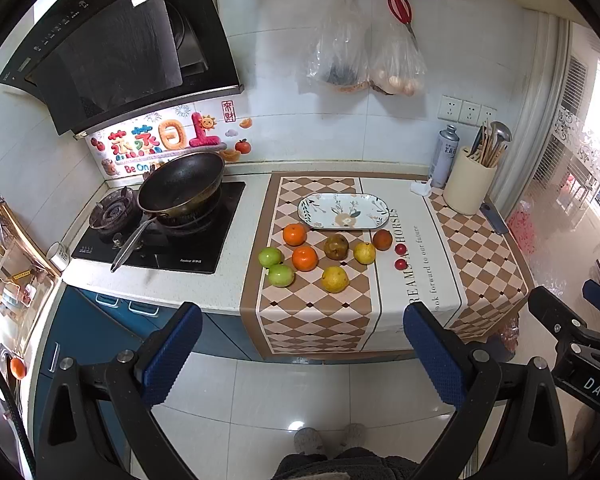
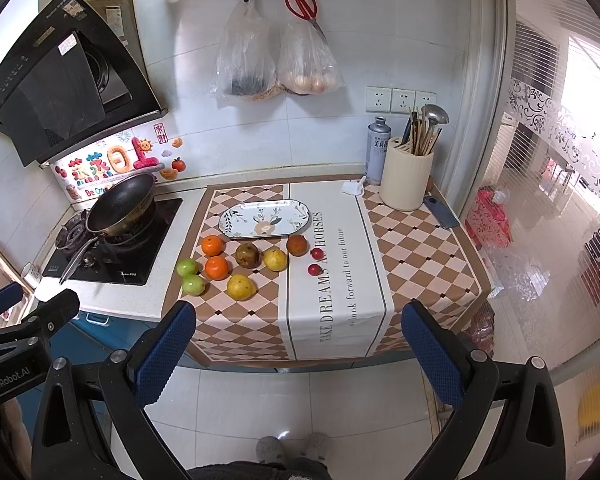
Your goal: Organize fruits
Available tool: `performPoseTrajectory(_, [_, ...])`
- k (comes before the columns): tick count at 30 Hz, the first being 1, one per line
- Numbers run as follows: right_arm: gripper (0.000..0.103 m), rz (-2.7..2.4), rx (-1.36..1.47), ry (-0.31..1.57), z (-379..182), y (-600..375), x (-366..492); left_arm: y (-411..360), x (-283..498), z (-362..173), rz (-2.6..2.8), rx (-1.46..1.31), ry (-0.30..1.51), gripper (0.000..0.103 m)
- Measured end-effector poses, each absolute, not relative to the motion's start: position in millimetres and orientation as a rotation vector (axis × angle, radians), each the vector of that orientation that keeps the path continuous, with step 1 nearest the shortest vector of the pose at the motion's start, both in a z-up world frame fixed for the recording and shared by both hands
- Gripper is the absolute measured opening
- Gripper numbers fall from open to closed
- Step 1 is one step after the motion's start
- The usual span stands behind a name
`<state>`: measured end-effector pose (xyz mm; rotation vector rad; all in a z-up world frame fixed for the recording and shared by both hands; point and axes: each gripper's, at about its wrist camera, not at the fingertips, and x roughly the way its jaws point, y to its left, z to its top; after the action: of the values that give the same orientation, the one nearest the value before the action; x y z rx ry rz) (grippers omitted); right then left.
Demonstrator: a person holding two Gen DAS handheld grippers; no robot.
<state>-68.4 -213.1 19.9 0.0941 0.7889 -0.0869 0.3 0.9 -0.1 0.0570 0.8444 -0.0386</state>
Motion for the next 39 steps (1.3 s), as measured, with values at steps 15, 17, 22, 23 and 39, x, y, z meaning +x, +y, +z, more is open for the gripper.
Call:
performPoseTrajectory(15, [0.103,-0.078,0.092,0.79,25,-210,-71,1,0,0,-0.04,0.055,0.842,0.103])
performPoseTrajectory(17, [0.103,-0.079,0.092,0.79,25,-210,-71,1,0,0,-0.04,0.055,0.841,0.103])
performPoseTrajectory(22, [0.103,-0.079,0.093,0.789,25,-210,-71,0,1,0,-0.042,0.056,0.839,0.103])
performPoseTrajectory(23, [0.103,-0.079,0.094,0.789,25,-210,-71,-1,1,1,-0.042,0.056,0.839,0.103])
performPoseTrajectory(39, [0.103,-0.068,0.096,0.791,26,-204,-75,-3,11,19,-0.038,0.058,0.839,0.103])
